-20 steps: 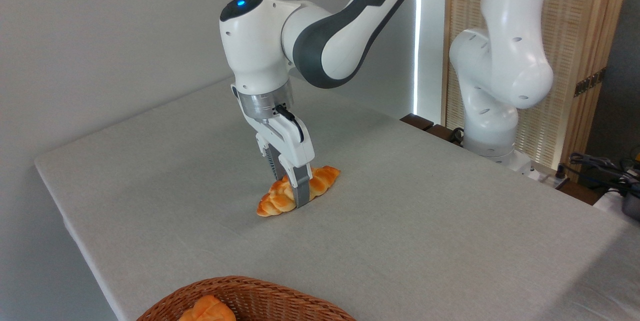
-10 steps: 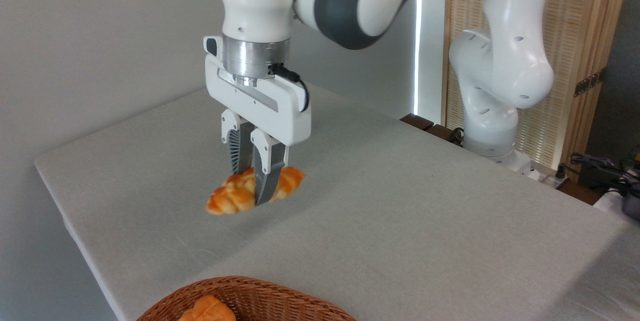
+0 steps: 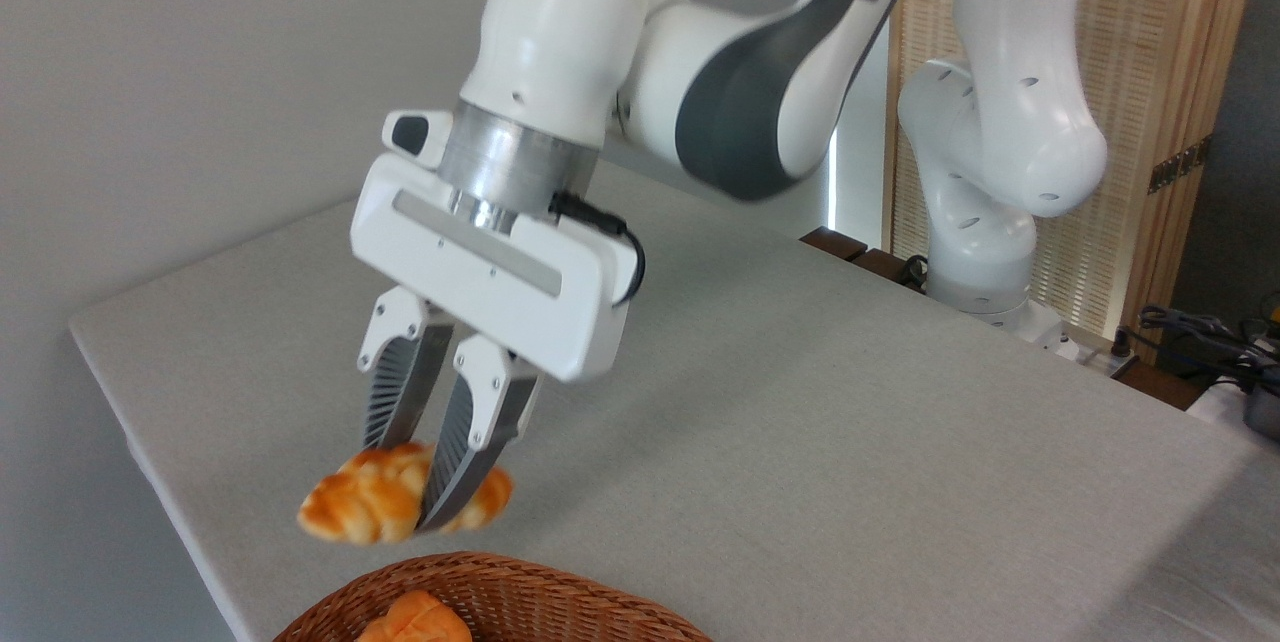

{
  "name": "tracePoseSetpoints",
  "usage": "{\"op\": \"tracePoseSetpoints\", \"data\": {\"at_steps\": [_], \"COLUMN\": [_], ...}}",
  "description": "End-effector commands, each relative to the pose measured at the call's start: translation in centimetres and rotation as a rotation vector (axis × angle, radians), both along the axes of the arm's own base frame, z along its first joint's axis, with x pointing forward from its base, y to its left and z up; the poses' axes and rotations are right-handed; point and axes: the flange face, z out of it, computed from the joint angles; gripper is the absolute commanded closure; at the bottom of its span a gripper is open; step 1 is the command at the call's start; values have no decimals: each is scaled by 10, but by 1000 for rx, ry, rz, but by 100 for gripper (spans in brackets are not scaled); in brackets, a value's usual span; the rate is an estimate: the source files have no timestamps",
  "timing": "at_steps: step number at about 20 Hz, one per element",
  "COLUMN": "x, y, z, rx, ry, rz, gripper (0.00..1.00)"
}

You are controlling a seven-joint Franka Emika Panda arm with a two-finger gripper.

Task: Put bread into the basket
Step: 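Lift the gripped bread roll and carry it over the wicker basket, then open the gripper to drop the bread roll into the basket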

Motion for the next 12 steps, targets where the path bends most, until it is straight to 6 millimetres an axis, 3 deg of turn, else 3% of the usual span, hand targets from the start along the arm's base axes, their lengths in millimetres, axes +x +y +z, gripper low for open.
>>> {"op": "tracePoseSetpoints", "data": {"at_steps": [1, 2, 12], "x": [14, 14, 17], "y": [12, 15, 16], "z": [-4, -4, -9], "rx": [-21, -29, -19], "ry": [-96, -109, -119], "rz": [64, 77, 78], "gripper": [12, 0, 0]}}
